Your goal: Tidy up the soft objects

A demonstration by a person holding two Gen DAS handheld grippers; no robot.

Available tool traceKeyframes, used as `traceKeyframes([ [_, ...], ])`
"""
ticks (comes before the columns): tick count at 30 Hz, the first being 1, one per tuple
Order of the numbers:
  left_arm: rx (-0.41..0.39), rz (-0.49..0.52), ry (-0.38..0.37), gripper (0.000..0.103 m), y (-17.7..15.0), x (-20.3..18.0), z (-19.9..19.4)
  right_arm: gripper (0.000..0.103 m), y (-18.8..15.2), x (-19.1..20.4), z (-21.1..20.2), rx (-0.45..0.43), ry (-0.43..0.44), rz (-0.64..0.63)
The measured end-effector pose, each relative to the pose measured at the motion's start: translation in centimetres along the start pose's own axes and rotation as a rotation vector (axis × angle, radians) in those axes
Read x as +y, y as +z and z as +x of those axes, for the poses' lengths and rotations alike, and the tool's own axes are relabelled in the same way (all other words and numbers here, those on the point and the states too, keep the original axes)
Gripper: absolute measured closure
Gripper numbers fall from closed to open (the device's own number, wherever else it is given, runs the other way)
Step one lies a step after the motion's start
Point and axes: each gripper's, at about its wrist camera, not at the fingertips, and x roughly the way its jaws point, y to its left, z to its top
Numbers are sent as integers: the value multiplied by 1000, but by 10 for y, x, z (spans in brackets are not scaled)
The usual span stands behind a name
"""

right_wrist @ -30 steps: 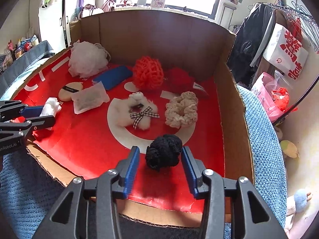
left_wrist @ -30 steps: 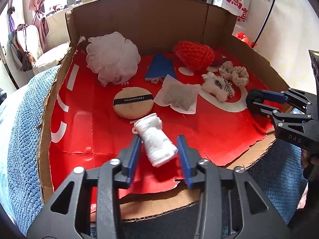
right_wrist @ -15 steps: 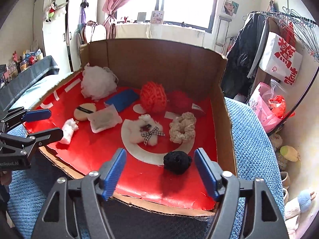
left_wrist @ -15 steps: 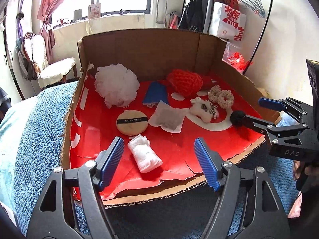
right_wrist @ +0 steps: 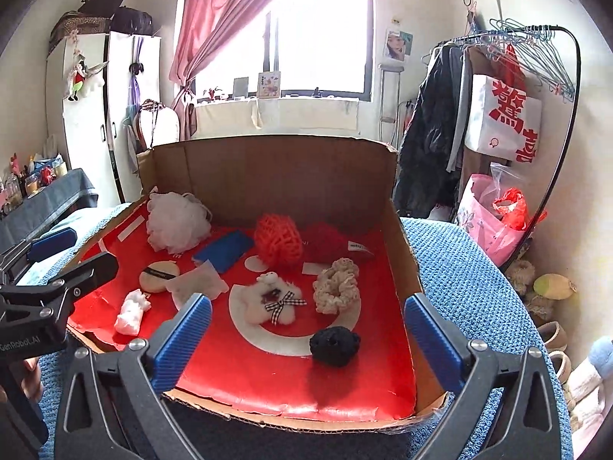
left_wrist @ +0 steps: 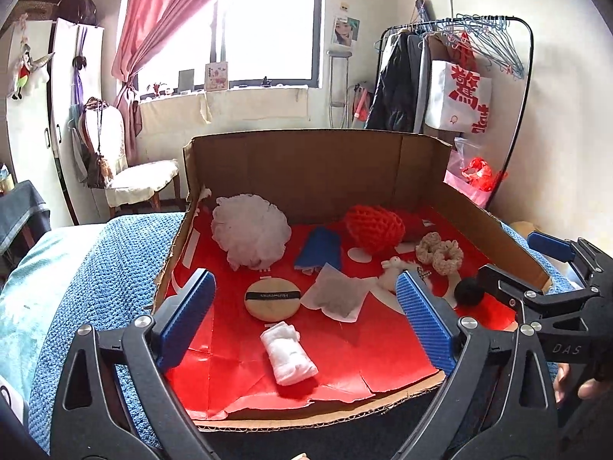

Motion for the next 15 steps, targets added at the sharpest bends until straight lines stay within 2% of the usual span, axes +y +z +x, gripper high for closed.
traceKeyframes([
  [4,-20,-8,16,6,-8,-2,8,0,-8,2,8,-44,-25,-16],
  [15,4,5,52,6,-19,-4,17,0,-16,-2,18,-28,-7,6],
])
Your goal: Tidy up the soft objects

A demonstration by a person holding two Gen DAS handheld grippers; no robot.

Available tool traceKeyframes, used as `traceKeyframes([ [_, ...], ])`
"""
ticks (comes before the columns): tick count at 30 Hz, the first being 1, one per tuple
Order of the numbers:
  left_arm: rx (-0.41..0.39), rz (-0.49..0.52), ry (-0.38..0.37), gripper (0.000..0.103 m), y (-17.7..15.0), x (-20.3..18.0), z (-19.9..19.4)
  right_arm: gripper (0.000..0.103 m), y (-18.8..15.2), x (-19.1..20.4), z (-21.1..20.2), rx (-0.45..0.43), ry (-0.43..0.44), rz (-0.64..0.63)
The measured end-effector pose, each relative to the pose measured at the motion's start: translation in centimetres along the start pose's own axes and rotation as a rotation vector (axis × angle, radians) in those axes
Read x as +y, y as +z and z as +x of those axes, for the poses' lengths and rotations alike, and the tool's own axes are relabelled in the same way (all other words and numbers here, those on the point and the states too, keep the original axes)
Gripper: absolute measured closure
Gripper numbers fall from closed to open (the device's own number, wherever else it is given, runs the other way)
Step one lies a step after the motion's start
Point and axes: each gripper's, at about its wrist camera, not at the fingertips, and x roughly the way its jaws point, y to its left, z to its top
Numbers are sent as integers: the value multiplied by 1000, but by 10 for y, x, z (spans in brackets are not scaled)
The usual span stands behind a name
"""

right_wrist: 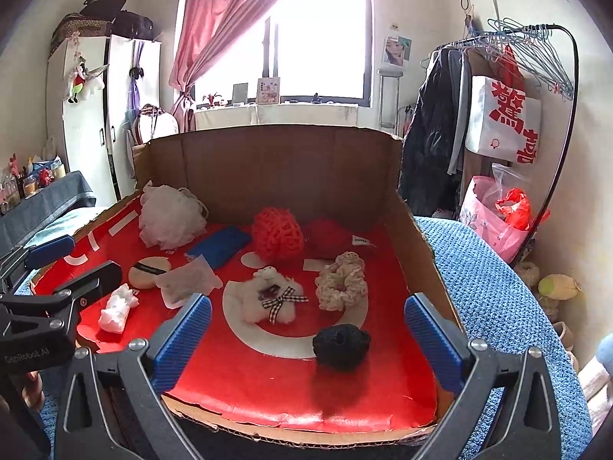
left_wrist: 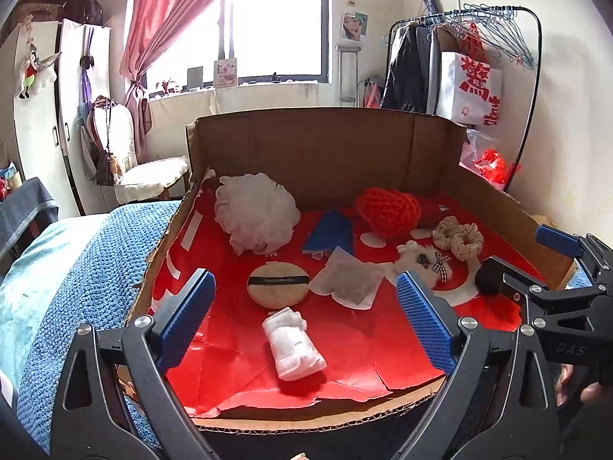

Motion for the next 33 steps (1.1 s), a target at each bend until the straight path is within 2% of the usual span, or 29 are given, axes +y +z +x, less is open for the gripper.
traceKeyframes([
  [16,68,-42,18,6,-9,9,15,0,-4,-2,9,35,-14,7],
  [33,80,-31,20,6,-12,6,19,0,-5,-2,11,48,-21,3],
])
